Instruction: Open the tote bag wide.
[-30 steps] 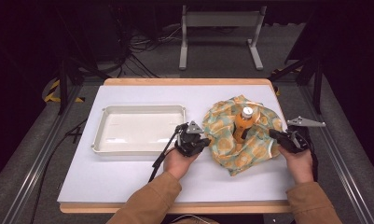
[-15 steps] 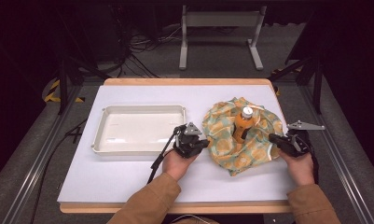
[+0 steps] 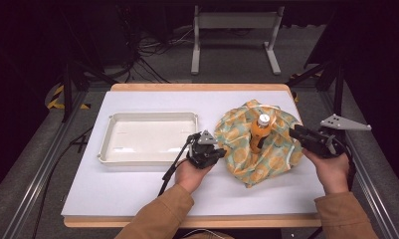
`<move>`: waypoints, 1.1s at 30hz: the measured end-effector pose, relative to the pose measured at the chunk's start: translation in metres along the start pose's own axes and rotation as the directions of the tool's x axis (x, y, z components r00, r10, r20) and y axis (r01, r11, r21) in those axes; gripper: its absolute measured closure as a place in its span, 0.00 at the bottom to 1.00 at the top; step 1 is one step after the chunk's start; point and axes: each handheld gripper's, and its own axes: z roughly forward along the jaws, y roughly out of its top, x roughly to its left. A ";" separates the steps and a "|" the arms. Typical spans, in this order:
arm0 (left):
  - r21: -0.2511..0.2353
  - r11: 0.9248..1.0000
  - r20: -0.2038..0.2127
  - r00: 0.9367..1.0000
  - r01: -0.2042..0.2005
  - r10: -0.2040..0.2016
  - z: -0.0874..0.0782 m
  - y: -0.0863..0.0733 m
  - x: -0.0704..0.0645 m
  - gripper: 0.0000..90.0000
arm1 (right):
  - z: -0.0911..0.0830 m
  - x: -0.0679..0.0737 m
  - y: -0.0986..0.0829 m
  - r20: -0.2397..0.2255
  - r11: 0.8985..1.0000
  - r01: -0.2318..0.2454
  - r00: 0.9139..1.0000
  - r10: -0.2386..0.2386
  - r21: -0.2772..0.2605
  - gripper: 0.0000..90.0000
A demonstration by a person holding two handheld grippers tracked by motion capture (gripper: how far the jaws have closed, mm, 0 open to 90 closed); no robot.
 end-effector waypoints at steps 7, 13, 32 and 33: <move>-0.002 1.000 0.006 1.000 -0.008 0.008 0.000 0.001 0.000 0.98 | 0.022 0.002 0.025 -0.048 0.999 0.031 0.998 -0.032 -0.006 0.98; -0.009 1.000 0.013 1.000 -0.007 0.008 -0.002 0.001 -0.001 0.96 | 0.053 0.002 0.033 -0.088 0.998 0.063 0.994 -0.062 0.010 1.00; 0.022 1.000 0.005 1.000 -0.006 0.006 0.000 -0.004 0.001 0.95 | 0.114 -0.019 0.003 -0.021 0.993 -0.015 1.000 0.018 0.118 0.86; 0.025 1.000 0.002 1.000 -0.005 0.004 0.000 -0.004 0.001 0.95 | 0.115 -0.021 -0.001 -0.014 0.991 -0.015 1.000 0.017 0.131 0.86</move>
